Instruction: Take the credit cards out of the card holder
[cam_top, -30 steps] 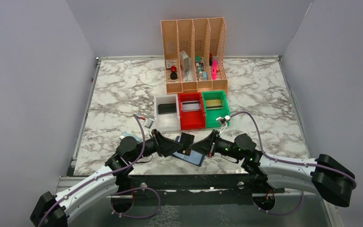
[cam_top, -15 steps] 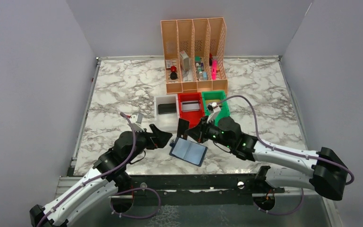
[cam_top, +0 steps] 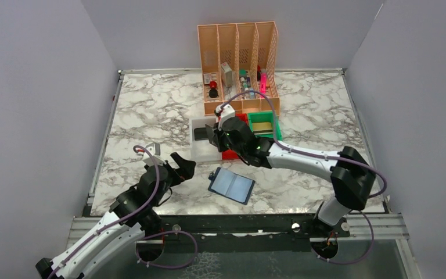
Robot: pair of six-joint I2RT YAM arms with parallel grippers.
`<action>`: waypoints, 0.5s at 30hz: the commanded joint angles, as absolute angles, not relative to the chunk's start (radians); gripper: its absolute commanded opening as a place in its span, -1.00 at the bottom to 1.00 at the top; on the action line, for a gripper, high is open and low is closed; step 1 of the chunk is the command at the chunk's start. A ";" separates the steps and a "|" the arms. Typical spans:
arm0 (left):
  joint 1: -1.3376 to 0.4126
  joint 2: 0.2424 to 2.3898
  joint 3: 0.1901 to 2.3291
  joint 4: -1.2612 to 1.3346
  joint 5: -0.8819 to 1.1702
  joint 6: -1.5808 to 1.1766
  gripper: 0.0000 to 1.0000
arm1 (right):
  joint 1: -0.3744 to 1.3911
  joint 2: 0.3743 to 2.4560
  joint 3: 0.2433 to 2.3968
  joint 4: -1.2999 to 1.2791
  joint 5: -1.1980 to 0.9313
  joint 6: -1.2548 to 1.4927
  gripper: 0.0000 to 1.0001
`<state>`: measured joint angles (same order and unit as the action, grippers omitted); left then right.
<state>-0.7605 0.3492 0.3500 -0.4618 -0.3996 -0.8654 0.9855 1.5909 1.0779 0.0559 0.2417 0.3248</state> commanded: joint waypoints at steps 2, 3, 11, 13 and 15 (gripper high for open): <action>-0.761 0.275 0.362 -0.522 -0.512 -0.939 0.98 | 0.989 1.743 1.238 -0.011 0.389 0.159 -0.98; -0.761 0.264 0.360 -0.523 -0.516 -0.942 0.98 | 0.989 1.775 1.267 -0.020 0.413 0.138 -0.98; -0.760 0.229 0.347 -0.524 -0.540 -0.949 0.98 | 0.989 1.962 1.426 -0.034 0.548 -0.021 -0.98; -0.760 0.231 0.349 -0.525 -0.544 -0.945 0.98 | 0.988 1.995 1.445 -0.025 0.567 -0.057 -0.98; -0.760 0.228 0.348 -0.525 -0.548 -0.945 0.98 | 0.989 2.020 1.458 -0.012 0.586 -0.087 -0.98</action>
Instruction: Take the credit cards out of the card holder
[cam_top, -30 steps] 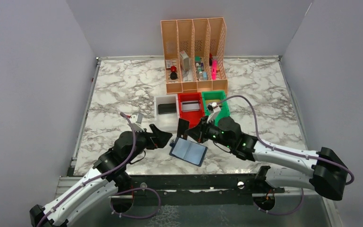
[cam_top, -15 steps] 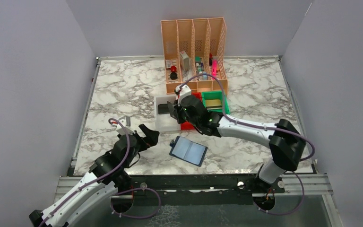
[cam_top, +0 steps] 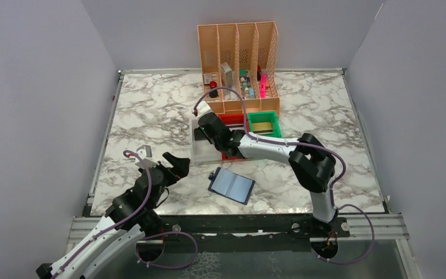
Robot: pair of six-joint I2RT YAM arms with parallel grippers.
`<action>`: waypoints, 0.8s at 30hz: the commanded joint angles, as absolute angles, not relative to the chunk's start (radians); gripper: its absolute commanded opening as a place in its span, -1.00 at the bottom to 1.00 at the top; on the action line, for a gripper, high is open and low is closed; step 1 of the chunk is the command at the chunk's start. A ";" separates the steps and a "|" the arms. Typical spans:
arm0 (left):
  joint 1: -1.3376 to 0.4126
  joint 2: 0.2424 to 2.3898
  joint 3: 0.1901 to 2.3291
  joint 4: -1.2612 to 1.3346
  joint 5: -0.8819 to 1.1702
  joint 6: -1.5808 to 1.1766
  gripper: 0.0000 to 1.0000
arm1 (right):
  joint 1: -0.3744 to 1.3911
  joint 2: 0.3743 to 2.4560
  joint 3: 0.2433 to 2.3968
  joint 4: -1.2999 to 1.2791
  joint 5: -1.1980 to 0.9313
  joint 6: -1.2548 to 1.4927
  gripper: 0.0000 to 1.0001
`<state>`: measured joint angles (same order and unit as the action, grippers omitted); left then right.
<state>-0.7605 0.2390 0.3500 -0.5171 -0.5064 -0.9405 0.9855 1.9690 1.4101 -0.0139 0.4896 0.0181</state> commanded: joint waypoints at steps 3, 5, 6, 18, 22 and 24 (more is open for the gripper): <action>-0.760 0.221 0.347 -0.522 -0.549 -0.943 0.98 | 0.989 2.054 1.465 0.021 0.605 -0.144 -0.97; -0.760 0.217 0.343 -0.523 -0.549 -0.944 0.98 | 0.990 2.073 1.475 0.029 0.611 -0.176 -0.97; -0.761 0.214 0.340 -0.522 -0.549 -0.944 0.98 | 0.992 2.083 1.482 0.031 0.617 -0.190 -0.96; -0.761 0.211 0.329 -0.514 -0.542 -0.945 0.97 | 1.006 2.158 1.491 0.071 0.654 -0.339 -0.75; -0.762 0.210 0.328 -0.510 -0.536 -0.945 0.97 | 1.006 2.174 1.507 0.061 0.640 -0.345 -0.66; -0.762 0.210 0.326 -0.508 -0.534 -0.945 0.97 | 1.006 2.178 1.515 0.053 0.637 -0.339 -0.59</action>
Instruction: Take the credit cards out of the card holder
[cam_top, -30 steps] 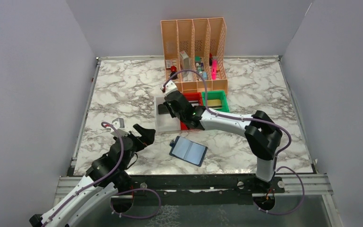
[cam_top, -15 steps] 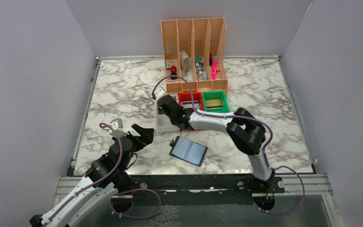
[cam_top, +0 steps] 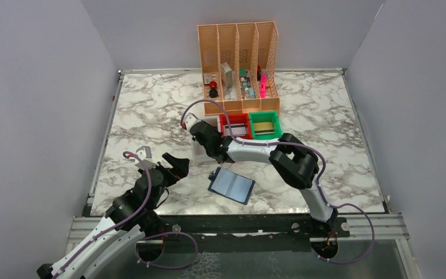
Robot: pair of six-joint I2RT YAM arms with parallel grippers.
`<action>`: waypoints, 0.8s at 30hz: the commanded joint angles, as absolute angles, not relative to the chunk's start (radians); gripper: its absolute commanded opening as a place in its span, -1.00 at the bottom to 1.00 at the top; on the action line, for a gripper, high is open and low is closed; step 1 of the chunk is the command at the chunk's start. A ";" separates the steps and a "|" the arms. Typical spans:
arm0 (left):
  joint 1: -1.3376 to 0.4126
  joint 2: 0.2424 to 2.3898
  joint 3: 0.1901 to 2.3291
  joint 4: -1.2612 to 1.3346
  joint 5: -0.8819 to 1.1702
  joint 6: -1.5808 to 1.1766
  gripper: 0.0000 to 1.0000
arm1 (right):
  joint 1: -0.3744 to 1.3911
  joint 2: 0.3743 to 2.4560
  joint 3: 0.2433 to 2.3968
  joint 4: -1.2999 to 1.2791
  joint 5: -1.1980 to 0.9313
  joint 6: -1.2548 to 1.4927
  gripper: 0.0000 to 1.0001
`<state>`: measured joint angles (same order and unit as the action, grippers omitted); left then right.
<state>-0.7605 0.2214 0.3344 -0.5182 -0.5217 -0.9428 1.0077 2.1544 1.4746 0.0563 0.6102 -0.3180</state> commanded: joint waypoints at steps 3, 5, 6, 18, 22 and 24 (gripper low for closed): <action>-0.762 0.209 0.324 -0.508 -0.530 -0.945 0.97 | 1.006 2.175 1.513 0.049 0.628 -0.326 -0.50; -0.762 0.209 0.323 -0.506 -0.529 -0.945 0.97 | 1.006 2.169 1.510 0.045 0.619 -0.315 -0.45; -0.764 0.210 0.322 -0.505 -0.528 -0.945 0.97 | 1.006 2.164 1.508 0.045 0.616 -0.310 -0.42; -0.772 0.209 0.322 -0.500 -0.516 -0.941 0.97 | 1.006 2.134 1.497 0.064 0.602 -0.263 -0.04; -0.775 0.210 0.323 -0.499 -0.513 -0.941 0.97 | 1.006 2.126 1.495 0.060 0.597 -0.247 -0.01; -0.776 0.210 0.323 -0.498 -0.509 -0.938 0.97 | 1.006 2.110 1.489 0.058 0.599 -0.222 -0.01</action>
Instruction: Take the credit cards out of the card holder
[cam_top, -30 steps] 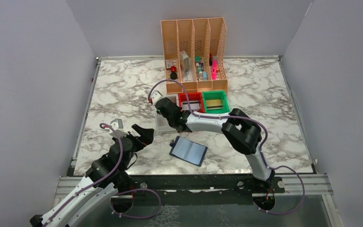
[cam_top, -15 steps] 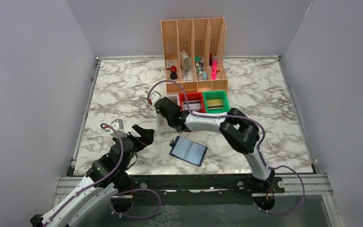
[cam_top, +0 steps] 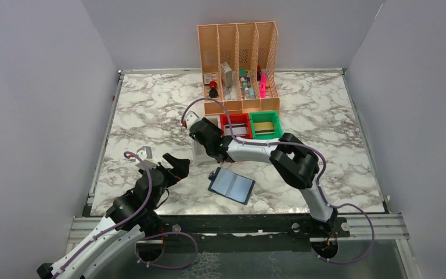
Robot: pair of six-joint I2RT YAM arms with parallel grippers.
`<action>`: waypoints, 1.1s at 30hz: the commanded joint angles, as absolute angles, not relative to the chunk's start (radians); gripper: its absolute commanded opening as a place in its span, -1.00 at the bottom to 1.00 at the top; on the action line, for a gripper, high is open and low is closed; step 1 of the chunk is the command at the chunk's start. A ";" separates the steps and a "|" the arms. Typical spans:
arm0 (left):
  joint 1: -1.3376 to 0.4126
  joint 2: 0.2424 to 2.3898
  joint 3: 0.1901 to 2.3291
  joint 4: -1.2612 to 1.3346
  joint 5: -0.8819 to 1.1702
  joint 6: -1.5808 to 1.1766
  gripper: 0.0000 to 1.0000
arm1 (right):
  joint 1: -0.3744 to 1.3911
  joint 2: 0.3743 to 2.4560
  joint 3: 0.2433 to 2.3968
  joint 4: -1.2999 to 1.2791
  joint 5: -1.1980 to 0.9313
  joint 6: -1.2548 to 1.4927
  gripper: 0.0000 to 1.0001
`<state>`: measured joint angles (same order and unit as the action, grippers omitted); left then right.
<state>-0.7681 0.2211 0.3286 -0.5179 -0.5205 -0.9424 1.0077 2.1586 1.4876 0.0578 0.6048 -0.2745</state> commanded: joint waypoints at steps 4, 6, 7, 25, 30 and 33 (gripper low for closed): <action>-0.779 0.211 0.327 -0.487 -0.486 -0.917 0.98 | 1.006 2.005 1.443 0.047 0.551 -0.116 0.00; -0.781 0.211 0.328 -0.475 -0.467 -0.901 0.98 | 1.006 1.927 1.403 0.019 0.537 -0.028 0.00; -0.781 0.212 0.329 -0.466 -0.456 -0.888 0.98 | 1.006 1.886 1.374 0.003 0.533 0.028 0.00; -0.784 0.749 0.400 -0.083 0.132 -0.635 0.73 | 1.006 1.194 0.529 -0.060 0.135 0.955 -0.04; -0.821 0.916 0.433 -0.033 0.163 -0.597 0.50 | 1.006 1.164 0.439 0.005 0.080 1.038 -0.09; -0.841 0.989 0.448 -0.034 0.149 -0.583 0.38 | 1.006 1.182 0.422 0.030 0.063 1.053 -0.12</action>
